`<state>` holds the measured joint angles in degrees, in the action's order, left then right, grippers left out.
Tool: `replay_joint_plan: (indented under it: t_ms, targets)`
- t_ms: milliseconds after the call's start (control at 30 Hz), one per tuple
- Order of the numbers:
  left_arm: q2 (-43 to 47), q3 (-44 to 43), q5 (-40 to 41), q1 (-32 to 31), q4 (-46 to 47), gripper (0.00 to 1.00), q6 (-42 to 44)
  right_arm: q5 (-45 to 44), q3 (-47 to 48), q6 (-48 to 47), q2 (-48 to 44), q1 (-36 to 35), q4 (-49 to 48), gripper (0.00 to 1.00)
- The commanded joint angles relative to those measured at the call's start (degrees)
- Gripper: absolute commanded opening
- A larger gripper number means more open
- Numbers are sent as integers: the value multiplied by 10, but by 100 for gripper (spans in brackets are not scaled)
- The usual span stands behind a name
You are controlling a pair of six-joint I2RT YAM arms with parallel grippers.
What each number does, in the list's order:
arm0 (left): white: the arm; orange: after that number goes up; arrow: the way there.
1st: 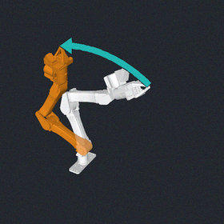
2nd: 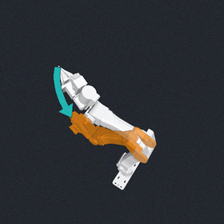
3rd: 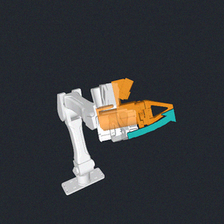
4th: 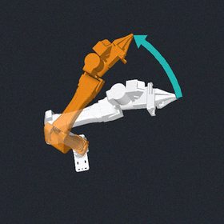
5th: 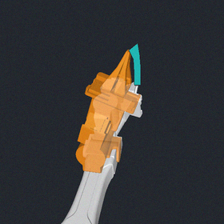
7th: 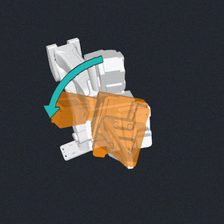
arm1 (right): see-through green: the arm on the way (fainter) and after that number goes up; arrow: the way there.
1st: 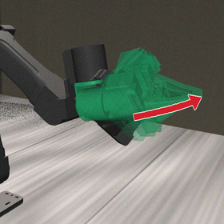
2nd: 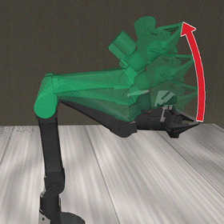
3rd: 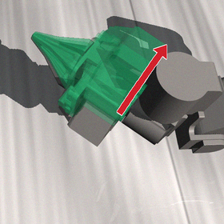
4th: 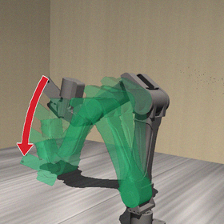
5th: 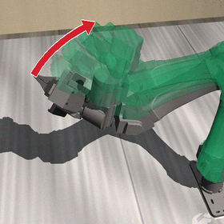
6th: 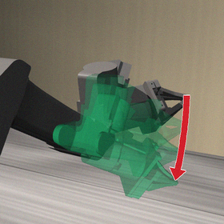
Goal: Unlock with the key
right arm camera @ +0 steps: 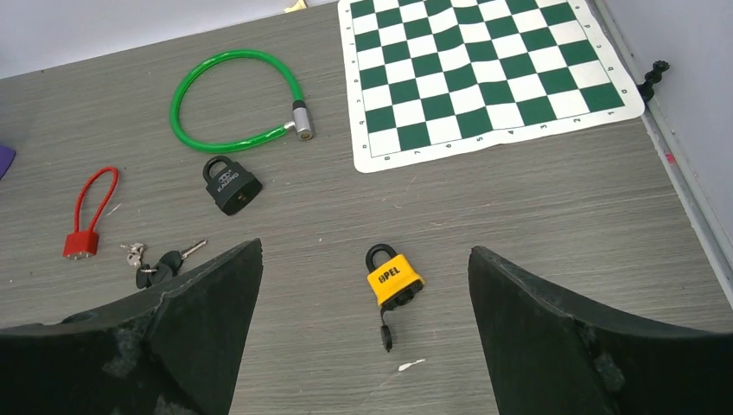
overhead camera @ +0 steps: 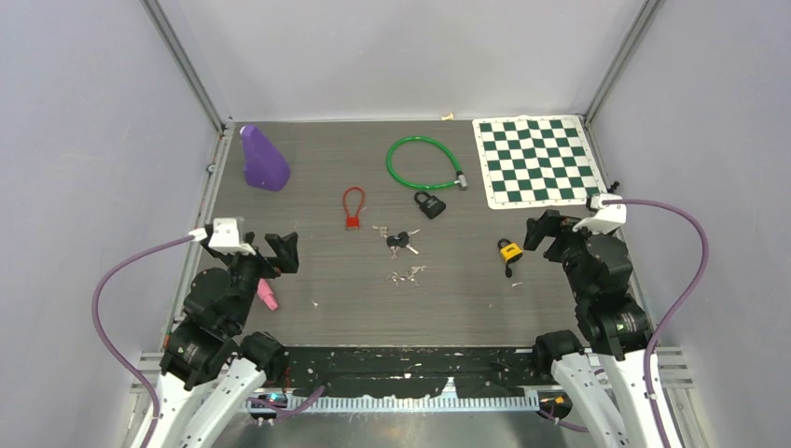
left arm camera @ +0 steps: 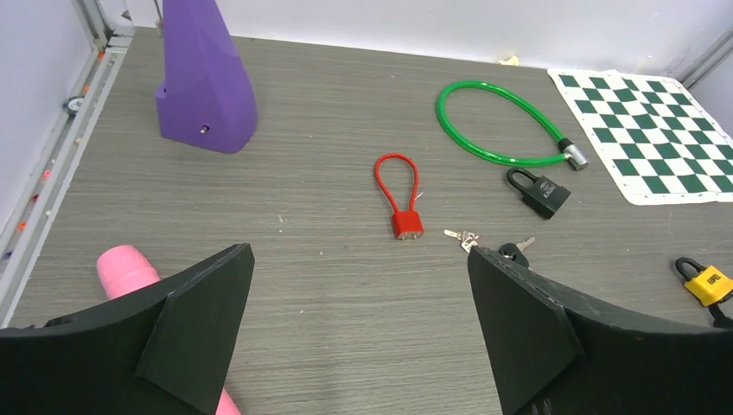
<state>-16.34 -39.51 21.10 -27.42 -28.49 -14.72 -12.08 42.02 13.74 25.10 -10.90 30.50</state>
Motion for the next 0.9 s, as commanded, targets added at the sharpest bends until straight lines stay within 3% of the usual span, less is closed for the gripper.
replay_joint_plan:
  t_ms: [0,533,867]
  targets:
    - [4,3,15,-3,38,100,3,12,13,6,28,-2,-15,95]
    - [-9,20,25,-10,48,100,4,51,-1,7,157,-2,-49,95]
    - [-34,16,34,-10,40,100,8,140,84,-7,349,-2,-16,95]
